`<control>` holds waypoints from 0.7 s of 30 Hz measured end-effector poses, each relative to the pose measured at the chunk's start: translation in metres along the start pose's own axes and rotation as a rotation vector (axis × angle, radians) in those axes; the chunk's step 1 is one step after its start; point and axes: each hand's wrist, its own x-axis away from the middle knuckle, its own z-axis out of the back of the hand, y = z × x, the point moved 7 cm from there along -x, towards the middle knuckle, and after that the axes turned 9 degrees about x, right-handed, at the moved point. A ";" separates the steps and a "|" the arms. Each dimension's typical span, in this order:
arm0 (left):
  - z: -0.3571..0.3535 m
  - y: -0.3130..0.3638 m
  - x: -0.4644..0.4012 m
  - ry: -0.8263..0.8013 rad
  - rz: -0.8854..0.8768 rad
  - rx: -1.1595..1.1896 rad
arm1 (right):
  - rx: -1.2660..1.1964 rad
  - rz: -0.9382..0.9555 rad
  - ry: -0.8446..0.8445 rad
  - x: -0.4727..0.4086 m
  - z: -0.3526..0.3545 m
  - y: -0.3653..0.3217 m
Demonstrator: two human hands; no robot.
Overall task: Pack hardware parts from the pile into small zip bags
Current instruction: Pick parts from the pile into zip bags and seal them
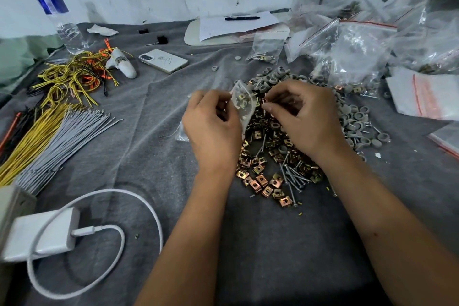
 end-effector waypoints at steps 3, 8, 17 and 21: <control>0.005 -0.004 -0.002 0.049 0.050 -0.001 | 0.246 0.074 -0.154 0.000 -0.011 0.000; 0.005 -0.002 -0.002 0.041 0.061 -0.005 | 0.569 0.116 -0.453 0.008 -0.036 0.000; 0.006 -0.003 0.000 0.048 0.090 -0.023 | 0.548 0.095 -0.408 0.008 -0.036 0.000; 0.005 -0.003 0.000 0.041 0.091 -0.021 | 0.212 -0.063 -0.260 0.001 -0.018 0.008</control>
